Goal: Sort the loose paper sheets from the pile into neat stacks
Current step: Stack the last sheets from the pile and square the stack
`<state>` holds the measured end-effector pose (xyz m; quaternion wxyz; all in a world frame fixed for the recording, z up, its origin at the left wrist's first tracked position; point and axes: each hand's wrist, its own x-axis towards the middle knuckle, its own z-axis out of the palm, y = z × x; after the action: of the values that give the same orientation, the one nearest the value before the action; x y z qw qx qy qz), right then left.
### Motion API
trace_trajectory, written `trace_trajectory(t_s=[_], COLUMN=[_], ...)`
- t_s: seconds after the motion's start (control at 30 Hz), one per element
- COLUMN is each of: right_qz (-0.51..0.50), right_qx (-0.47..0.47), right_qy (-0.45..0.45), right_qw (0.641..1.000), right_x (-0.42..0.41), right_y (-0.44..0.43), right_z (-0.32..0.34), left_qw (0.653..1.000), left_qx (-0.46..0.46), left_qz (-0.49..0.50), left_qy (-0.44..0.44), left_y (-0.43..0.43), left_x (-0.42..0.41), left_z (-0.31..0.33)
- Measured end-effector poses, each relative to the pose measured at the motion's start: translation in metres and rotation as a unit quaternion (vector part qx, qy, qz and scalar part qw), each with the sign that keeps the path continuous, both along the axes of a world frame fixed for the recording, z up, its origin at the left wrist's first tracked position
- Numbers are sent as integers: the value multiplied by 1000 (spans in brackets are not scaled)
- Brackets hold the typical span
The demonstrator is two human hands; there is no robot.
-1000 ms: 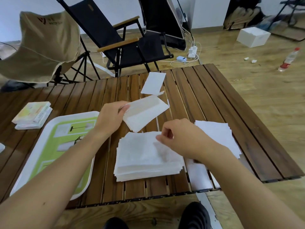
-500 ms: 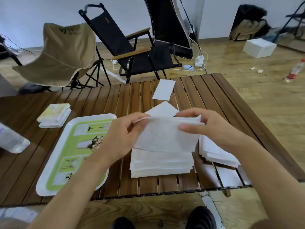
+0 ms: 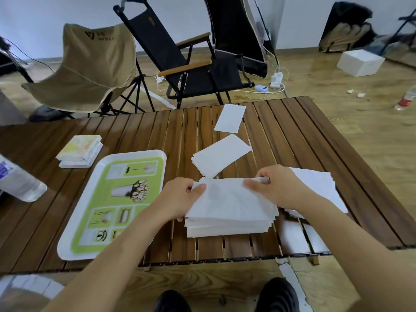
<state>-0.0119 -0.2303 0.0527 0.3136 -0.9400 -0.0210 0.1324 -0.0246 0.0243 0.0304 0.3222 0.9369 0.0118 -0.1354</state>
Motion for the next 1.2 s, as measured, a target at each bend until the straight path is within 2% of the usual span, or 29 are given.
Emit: trace_trajectory(t_s=[0.17,0.27,0.33,0.37,0.53,0.63,0.73,0.77,0.83,0.9,0.93,1.0,1.1,1.2], right_qz=[8,-8,-1,8,81,84,85,81,69,56,49,38,33,40], right_qx=[-80,-171,-173,-157,-167,-156,-184,-192,-196,-184,-177,-161,-136,-133], right_qy=[26,-49,-98,-98,25,33,49,52,52,52,50,46,46,53], right_qw=[996,984,980,983,982,984,978,977,977,980,982,985,989,989], right_x=[-4,-10,-13,-15,-17,-15,-13,-13,-10,-6,-5,-4,-5,-5], right_y=[1,-1,7,13,27,19,9,4,-5,-12,-15,-19,-24,-28], right_z=[-4,7,14,15,0,1,6,8,11,14,15,17,17,15], left_qw=[997,959,955,962,983,985,976,971,963,957,957,964,958,944], left_qx=[78,240,224,201,163,149,189,217,260,235,208,178,205,226], left_qz=[13,13,0,-9,-83,-86,-89,-82,-42,-19,-36,-108,-173,-183], left_qy=[-27,-153,-197,-186,-32,17,65,51,-51,-171,-198,-166,-100,-155], left_y=[2,-4,-18,-24,-26,-15,-5,-3,-3,-10,-16,-25,-29,-24], left_x=[-1,-10,-15,-17,-15,-12,-11,-8,8,35,51,79,102,109], left_z=[-2,9,15,16,7,7,19,25,34,34,30,15,-9,-21])
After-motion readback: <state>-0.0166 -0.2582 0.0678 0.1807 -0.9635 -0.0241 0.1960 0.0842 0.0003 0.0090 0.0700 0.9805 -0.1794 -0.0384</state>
